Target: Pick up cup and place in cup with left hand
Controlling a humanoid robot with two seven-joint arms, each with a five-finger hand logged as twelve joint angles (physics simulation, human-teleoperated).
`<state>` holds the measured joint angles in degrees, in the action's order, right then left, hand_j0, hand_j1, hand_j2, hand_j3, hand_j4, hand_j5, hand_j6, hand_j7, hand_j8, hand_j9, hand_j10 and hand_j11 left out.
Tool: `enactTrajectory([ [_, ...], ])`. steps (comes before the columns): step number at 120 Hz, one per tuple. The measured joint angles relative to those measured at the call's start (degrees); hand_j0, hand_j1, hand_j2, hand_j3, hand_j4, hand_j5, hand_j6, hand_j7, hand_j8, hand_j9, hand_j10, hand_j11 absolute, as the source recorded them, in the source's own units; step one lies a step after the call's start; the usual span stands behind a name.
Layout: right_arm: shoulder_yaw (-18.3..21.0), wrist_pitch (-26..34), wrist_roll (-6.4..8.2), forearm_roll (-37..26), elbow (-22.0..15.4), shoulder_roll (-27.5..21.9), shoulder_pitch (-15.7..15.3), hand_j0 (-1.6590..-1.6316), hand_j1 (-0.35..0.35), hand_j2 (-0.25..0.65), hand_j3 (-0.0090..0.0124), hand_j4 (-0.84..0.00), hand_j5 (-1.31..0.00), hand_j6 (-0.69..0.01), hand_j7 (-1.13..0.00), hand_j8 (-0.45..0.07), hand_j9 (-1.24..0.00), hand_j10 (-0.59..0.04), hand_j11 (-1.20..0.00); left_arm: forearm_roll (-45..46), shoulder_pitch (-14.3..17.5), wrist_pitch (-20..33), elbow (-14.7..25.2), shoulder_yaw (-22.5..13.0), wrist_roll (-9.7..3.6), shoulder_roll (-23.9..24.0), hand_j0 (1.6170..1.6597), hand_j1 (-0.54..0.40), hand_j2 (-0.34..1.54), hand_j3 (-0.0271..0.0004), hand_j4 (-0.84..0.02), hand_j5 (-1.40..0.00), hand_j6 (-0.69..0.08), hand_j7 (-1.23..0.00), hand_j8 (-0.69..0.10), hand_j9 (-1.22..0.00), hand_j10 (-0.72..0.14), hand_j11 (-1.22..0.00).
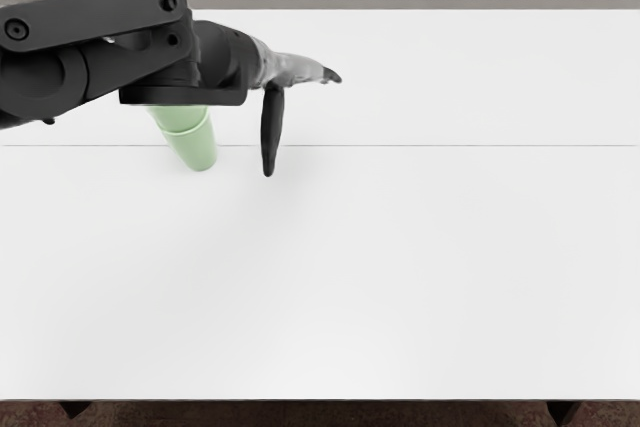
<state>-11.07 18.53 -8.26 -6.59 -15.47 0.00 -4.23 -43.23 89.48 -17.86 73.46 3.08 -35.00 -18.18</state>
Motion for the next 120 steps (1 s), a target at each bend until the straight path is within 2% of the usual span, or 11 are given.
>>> enactTrajectory([
  [9, 0.00, -0.01, 0.00, 0.00, 0.00, 0.00, 0.00, -1.6581, -0.316, -0.006, 0.0000, -0.028, -0.04, -0.028, -0.04, -0.028, -0.04, -0.028, -0.04, 7.06, -1.04, -5.64, 0.10, 2.43, 0.00, -1.29, 1.6580, 0.348, 0.00, 0.0000, -0.004, 0.00, -0.004, 0.00, -0.004, 0.00, -0.003, 0.00],
  [20, 0.00, 0.00, 0.00, 0.00, 0.00, 0.00, 0.00, -1.6581, -0.316, -0.005, 0.0000, -0.028, -0.04, -0.028, -0.04, -0.028, -0.04, -0.028, -0.04, 17.59, -1.57, -12.28, 0.15, 6.54, 0.00, -7.57, 1.6580, 0.348, 0.00, 0.0000, -0.003, 0.00, -0.003, 0.00, -0.003, 0.00, -0.002, 0.00],
  [25, 0.00, -0.01, 0.00, 0.00, 0.00, 0.00, 0.00, -1.6581, -0.316, -0.005, 0.0000, -0.028, -0.04, -0.028, -0.04, -0.028, -0.04, -0.028, -0.04, 23.80, -2.98, -13.88, 0.17, 7.74, 0.00, -10.80, 1.6581, 0.349, 0.00, 0.0000, -0.002, 0.00, -0.003, 0.00, -0.002, 0.00, -0.002, 0.00],
  [43, 0.00, -0.02, 0.00, -0.01, 0.00, 0.00, 0.01, -1.6581, -0.316, -0.006, 0.0000, -0.028, -0.04, -0.028, -0.04, -0.028, -0.04, -0.028, -0.04, 43.77, -11.49, -16.39, 0.18, 9.59, 0.00, -18.75, 1.6581, 0.349, 0.00, 0.0000, -0.002, 0.00, -0.002, 0.00, -0.002, 0.00, -0.001, 0.00],
  [73, 0.00, 0.00, 0.00, 0.00, 0.00, 0.00, 0.01, -1.6581, -0.316, -0.005, 0.0000, -0.028, -0.04, -0.028, -0.04, -0.028, -0.04, -0.028, -0.04, 61.22, -23.66, -17.11, 0.03, 10.11, 0.00, -34.67, 1.6581, 0.349, 0.00, 0.0000, 0.000, 0.00, 0.000, 0.00, 0.000, 0.00, 0.000, 0.00],
  [87, 0.00, -0.03, 0.00, -0.01, 0.00, 0.00, 0.00, -1.6581, -0.316, -0.005, 0.0000, -0.028, -0.04, -0.028, -0.04, -0.028, -0.04, -0.028, -0.04, 65.99, -25.13, -17.17, -0.58, 10.14, 0.00, -40.33, 1.6581, 0.349, 0.00, 0.0000, 0.001, 0.00, 0.001, 0.00, 0.001, 0.00, 0.001, 0.00],
  [97, 0.00, -0.02, 0.00, 0.00, 0.00, 0.00, 0.00, -1.6581, -0.316, -0.005, 0.0000, -0.028, -0.04, -0.028, -0.04, -0.028, -0.04, -0.028, -0.04, 67.33, -25.81, -17.18, -2.44, 10.15, 0.00, -40.79, 1.6581, 0.349, 0.00, 0.0000, 0.002, 0.00, 0.002, 0.00, 0.002, 0.00, 0.001, 0.00],
  [120, 0.00, -0.02, 0.00, 0.01, 0.00, 0.00, 0.01, -1.6581, -0.316, -0.005, 0.0000, -0.028, -0.04, -0.028, -0.04, -0.028, -0.04, -0.028, -0.04, 68.31, -26.70, -17.20, -9.81, 10.09, 0.00, -42.21, 1.6581, 0.348, 0.00, 0.0000, 0.002, 0.00, 0.003, 0.00, 0.003, 0.00, 0.002, 0.00],
])
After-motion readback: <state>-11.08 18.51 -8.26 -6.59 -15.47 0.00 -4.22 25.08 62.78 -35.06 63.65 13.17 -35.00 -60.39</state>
